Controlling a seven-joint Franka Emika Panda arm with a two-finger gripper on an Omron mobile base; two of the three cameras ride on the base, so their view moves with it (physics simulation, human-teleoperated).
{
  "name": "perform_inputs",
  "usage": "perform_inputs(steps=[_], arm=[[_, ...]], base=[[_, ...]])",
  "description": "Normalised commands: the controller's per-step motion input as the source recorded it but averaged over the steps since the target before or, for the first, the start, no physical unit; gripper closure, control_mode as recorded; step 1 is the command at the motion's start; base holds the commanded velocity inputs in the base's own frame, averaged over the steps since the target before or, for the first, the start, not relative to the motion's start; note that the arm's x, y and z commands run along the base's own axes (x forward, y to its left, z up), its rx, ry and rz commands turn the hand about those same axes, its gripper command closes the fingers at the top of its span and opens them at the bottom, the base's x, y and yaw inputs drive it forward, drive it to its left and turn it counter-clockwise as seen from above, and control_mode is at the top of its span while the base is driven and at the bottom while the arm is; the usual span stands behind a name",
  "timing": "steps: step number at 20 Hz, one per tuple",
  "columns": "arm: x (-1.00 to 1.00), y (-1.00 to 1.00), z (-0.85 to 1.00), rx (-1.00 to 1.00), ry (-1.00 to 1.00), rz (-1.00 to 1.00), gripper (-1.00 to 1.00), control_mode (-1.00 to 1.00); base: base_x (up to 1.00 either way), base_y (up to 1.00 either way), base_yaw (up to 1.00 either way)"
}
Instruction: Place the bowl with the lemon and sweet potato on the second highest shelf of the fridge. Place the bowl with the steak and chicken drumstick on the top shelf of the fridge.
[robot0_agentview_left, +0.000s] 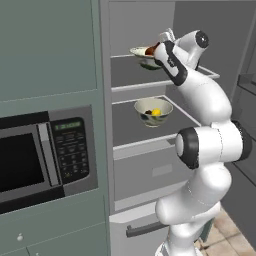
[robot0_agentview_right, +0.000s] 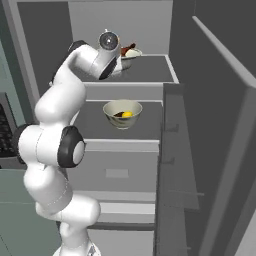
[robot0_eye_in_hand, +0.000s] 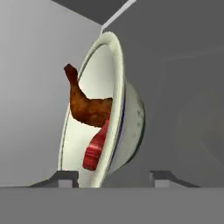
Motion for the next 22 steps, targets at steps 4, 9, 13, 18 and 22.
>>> perform_inputs(steps=[4, 9, 13, 18, 22], arm=[[-1.0, 0.09, 0.51, -0.03, -0.33, 0.0, -1.0, -1.0], [-1.0, 0.0, 0.54, 0.0, -0.27, -0.03, -1.0, -1.0], [-1.0, 0.01, 0.26, 0.0, -0.07, -0.06, -1.0, -1.0], [-1.0, 0.14, -0.11, -0.05, 0.02, -0.01, -1.0, -1.0], [-1.0, 0.28, -0.16, -0.09, 0.09, 0.0, -1.0, -1.0]], base=[[0.0, 0.0, 0.0], [0.0, 0.0, 0.0], [0.0, 0.0, 0.0], [0.0, 0.0, 0.0], [0.0, 0.0, 0.0]])
